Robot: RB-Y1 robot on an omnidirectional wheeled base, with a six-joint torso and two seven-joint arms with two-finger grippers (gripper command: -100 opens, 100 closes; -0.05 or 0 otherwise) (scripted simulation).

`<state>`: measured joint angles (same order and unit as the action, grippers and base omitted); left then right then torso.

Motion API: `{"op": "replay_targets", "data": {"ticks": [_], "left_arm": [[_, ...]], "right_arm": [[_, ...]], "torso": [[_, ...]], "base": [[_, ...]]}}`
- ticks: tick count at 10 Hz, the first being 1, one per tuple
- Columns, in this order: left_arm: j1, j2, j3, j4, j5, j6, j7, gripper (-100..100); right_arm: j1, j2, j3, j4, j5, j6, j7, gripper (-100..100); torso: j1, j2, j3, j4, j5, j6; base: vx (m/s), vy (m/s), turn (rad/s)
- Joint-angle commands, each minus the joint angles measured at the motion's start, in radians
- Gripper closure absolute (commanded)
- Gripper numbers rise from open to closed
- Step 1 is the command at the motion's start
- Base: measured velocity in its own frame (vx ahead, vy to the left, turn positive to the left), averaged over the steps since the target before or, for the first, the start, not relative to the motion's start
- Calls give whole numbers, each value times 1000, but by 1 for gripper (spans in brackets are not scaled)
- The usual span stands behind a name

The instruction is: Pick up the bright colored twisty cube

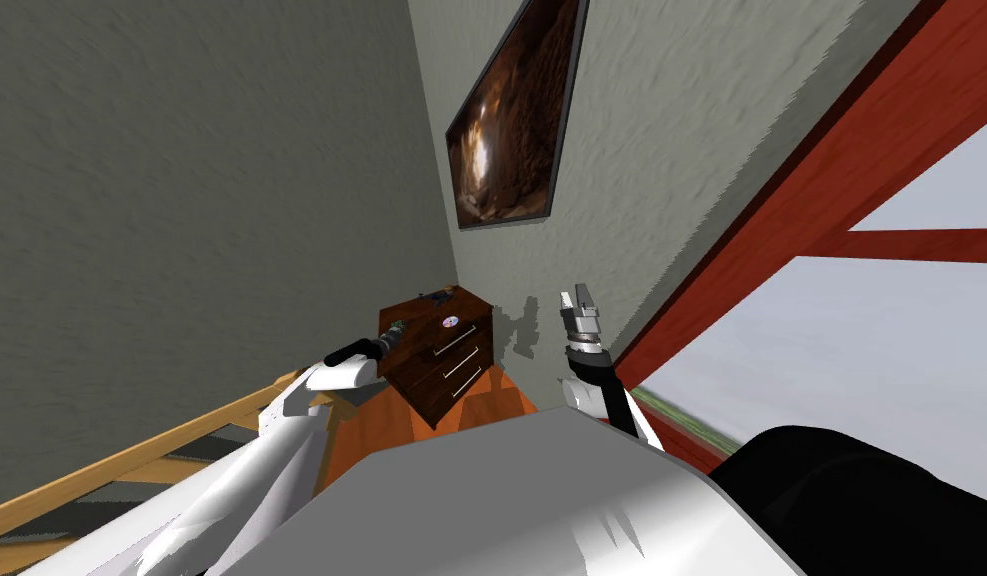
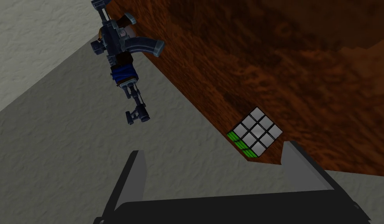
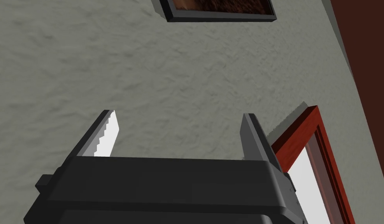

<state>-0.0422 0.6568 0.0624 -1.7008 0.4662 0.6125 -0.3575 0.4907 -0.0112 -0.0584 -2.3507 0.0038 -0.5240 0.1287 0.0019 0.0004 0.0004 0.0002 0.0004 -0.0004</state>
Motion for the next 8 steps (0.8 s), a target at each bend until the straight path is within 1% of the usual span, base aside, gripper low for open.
{"op": "replay_targets", "data": {"ticks": [1, 2, 3, 4, 5, 6, 7, 8], "left_arm": [[-12, 17, -3, 19, 19, 50, -13, -100], [-43, 48, -12, 61, 52, 80, -34, -100], [-43, 48, -12, 61, 52, 109, -34, -100], [-43, 48, -12, 61, 52, 113, -34, -100], [-73, 79, -22, 103, 85, 152, -54, -100], [-73, 79, -22, 103, 85, 175, -54, -100], [-103, 109, -34, 141, 117, 208, -74, -100], [-103, 109, -34, 145, 117, 236, -74, -100]], "right_arm": [[0, 0, 0, 0, 0, 0, 0, 0], [0, 0, 0, 0, 0, 0, 0, 0], [0, 0, 0, 0, 0, 0, 0, 0], [0, 0, 0, 0, 0, 0, 0, 0], [0, 0, 0, 0, 0, 0, 0, 0], [0, 0, 0, 0, 0, 0, 0, 0], [0, 0, 0, 0, 0, 0, 0, 0], [0, 0, 0, 0, 0, 0, 0, 0]], "torso": [[0, 0, 0, 0, 0, 0], [0, 0, 0, 0, 0, 0], [1, 0, 0, 0, 0, 0], [1, 0, 0, 0, 0, -1], [0, -1, 0, 0, 0, -1], [0, -1, 0, 0, 0, 0], [1, -1, 0, 0, 0, -1], [2, -1, 0, 0, 0, 0]], "base": [[-9, 15, -137], [-8, 25, -191], [-4, 31, -83], [-1, 14, 9], [0, 15, -174], [-1, 24, -124], [-5, 38, -157], [1, 37, -98]]}}
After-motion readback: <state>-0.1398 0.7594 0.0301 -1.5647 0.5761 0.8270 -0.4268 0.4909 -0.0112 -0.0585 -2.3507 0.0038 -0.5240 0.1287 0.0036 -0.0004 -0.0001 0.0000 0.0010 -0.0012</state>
